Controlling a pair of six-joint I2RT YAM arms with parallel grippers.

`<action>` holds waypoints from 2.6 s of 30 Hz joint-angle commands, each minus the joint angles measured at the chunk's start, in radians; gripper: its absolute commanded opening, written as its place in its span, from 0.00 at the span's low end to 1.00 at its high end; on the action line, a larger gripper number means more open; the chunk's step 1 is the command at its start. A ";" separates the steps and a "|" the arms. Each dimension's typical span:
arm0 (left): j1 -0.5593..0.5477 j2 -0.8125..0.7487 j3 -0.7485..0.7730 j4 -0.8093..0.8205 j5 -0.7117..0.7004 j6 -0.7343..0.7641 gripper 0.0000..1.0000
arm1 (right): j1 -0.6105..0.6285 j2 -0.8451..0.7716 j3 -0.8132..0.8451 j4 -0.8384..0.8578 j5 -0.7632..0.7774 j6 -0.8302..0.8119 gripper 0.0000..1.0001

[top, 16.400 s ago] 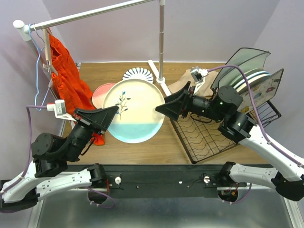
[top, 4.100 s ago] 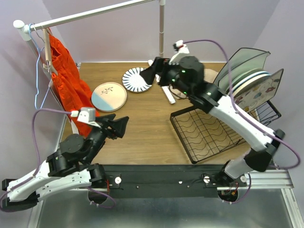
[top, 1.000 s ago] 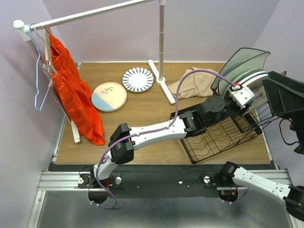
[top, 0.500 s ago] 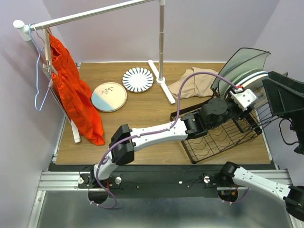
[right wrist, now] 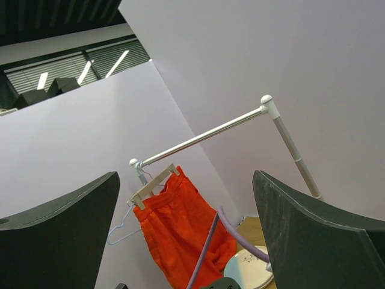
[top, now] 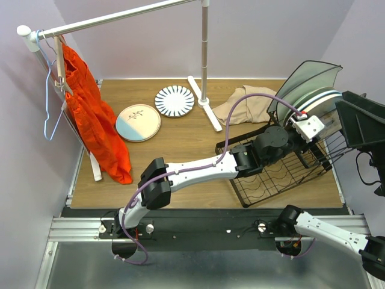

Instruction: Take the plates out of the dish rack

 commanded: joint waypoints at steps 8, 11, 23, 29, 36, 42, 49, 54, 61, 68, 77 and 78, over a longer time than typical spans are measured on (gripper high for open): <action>-0.029 -0.020 -0.058 0.025 -0.024 0.021 0.51 | 0.002 -0.011 -0.009 -0.005 0.029 0.000 1.00; -0.029 -0.005 -0.029 0.020 -0.032 0.021 0.44 | 0.001 -0.009 -0.010 -0.005 0.027 0.003 1.00; -0.027 -0.004 -0.004 0.062 -0.067 -0.019 0.21 | 0.002 -0.003 0.004 -0.004 0.027 -0.002 1.00; -0.029 0.001 -0.001 0.065 -0.073 -0.027 0.00 | 0.002 -0.005 -0.006 -0.004 0.034 -0.005 1.00; -0.032 -0.014 0.008 0.072 -0.095 -0.047 0.00 | 0.002 -0.009 -0.010 -0.002 0.040 -0.003 1.00; -0.034 -0.030 0.047 0.069 -0.116 -0.060 0.00 | 0.001 -0.005 -0.007 0.001 0.046 0.000 1.00; -0.035 -0.071 0.054 0.094 -0.110 -0.111 0.00 | 0.001 0.001 -0.009 0.004 0.058 0.001 1.00; -0.035 -0.088 0.062 0.109 -0.098 -0.146 0.00 | 0.002 0.009 -0.006 0.007 0.069 0.000 1.00; -0.035 -0.128 0.047 0.145 -0.079 -0.221 0.00 | 0.002 0.012 0.001 0.009 0.069 0.006 1.00; -0.034 -0.143 0.044 0.174 -0.086 -0.254 0.00 | 0.002 0.000 0.004 0.009 0.072 0.014 1.00; -0.034 -0.137 0.054 0.186 -0.107 -0.249 0.00 | 0.001 -0.009 -0.001 0.009 0.081 0.015 0.99; -0.034 -0.137 0.054 0.189 -0.110 -0.249 0.00 | 0.002 -0.011 0.001 0.007 0.081 0.015 0.99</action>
